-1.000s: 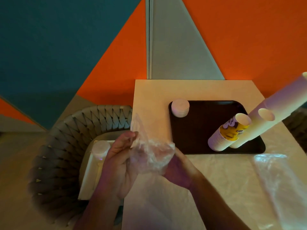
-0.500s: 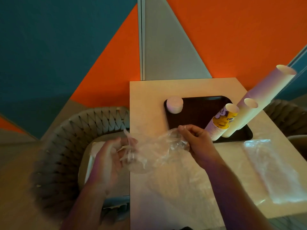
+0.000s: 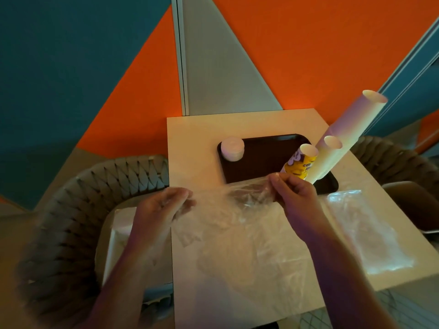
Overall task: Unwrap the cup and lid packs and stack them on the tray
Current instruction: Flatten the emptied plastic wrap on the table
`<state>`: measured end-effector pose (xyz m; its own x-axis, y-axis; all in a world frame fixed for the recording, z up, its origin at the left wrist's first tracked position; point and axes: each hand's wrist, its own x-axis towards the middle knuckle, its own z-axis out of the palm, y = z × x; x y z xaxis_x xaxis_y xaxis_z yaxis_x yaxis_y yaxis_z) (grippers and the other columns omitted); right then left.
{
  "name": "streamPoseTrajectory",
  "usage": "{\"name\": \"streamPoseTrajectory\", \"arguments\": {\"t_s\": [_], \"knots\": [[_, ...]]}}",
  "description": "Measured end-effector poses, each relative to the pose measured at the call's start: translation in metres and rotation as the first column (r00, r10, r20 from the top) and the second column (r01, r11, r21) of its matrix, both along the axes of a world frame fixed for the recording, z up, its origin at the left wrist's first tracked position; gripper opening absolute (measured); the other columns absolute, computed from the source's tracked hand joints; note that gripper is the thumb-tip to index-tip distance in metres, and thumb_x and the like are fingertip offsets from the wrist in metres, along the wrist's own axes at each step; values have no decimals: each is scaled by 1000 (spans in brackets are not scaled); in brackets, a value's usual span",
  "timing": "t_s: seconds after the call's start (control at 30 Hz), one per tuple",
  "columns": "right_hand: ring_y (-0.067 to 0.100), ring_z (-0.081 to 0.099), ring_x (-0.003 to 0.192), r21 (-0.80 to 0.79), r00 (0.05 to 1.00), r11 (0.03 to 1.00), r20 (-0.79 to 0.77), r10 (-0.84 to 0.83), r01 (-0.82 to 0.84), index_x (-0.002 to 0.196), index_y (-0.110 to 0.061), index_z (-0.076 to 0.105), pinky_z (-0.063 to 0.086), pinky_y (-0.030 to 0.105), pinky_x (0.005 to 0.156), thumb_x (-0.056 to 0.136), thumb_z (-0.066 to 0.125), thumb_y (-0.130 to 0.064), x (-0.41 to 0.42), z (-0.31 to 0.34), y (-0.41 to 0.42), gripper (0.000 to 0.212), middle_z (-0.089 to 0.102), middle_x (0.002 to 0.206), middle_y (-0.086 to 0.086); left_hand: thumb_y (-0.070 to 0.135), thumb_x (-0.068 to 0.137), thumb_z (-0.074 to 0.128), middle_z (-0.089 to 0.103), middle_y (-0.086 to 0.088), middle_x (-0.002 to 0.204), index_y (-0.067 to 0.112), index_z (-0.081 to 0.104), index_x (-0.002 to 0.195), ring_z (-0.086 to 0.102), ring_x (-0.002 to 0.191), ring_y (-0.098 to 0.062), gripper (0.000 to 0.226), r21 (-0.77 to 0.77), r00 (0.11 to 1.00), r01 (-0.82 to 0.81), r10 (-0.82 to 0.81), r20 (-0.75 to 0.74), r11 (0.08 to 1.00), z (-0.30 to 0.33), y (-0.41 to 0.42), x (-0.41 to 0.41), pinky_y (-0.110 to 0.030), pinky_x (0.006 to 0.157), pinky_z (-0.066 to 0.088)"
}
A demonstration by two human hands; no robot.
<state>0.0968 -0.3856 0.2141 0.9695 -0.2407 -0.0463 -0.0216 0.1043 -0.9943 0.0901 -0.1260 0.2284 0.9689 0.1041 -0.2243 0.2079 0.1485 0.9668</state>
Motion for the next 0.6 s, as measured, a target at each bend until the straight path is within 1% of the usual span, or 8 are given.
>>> {"name": "streamPoseTrajectory", "arguments": {"t_s": [0.1,0.23,0.27,0.33,0.4,0.47,0.53,0.6], "knots": [[12,63,67,53,998,997,29,-59,57,98,3,67,55,25,66,102,57,-11,0,1,-3,18,68,72,2,-4,90,64,75,-13,93,-2,72,96,74,81,-9,10,48,997,48,-51,51,998,1,-9,0,-9,61,50],[15,61,72,106,989,984,28,-144,140,94,-10,67,55,29,70,99,61,-12,3,2,-15,8,67,71,2,-9,81,73,75,9,95,9,75,91,68,85,1,21,207,978,143,-170,122,968,0,-16,-1,-8,67,49],[16,61,72,109,989,985,35,-141,137,94,-9,66,55,31,72,98,63,-12,4,3,-19,6,67,71,2,-7,80,75,74,7,103,10,75,90,68,92,-2,19,198,972,171,-198,127,965,0,-17,0,-11,71,51],[16,61,70,108,992,988,48,-115,110,92,-9,66,55,32,69,95,65,-10,4,6,-29,4,67,70,2,14,82,75,72,1,115,8,77,81,66,110,-11,6,48,958,265,-268,101,963,1,-23,2,-21,86,51],[13,61,64,112,994,990,58,-89,82,88,-10,65,54,28,63,92,68,-10,5,10,-40,5,66,68,0,34,86,61,73,-3,118,11,77,66,62,118,-12,34,-25,943,330,-328,57,944,3,-36,4,-30,98,43],[10,61,62,126,993,989,81,-84,74,84,-13,64,53,23,61,86,73,-13,7,14,-51,9,65,69,2,39,93,59,75,1,113,12,76,62,65,112,-7,44,76,931,364,-364,-9,928,8,-53,4,-29,94,41],[10,61,63,136,991,988,100,-91,77,82,-14,63,53,22,61,80,76,-15,7,19,-71,13,64,73,6,28,95,63,77,4,102,10,79,74,69,100,-5,32,178,944,330,-330,-28,927,10,-78,6,-26,87,45],[11,58,58,116,988,988,105,-115,103,86,-10,58,51,22,56,85,75,-10,8,20,-88,17,64,69,6,18,94,65,78,0,94,16,81,84,73,94,-12,19,197,975,215,-223,19,957,8,-94,7,-27,84,53]]}}
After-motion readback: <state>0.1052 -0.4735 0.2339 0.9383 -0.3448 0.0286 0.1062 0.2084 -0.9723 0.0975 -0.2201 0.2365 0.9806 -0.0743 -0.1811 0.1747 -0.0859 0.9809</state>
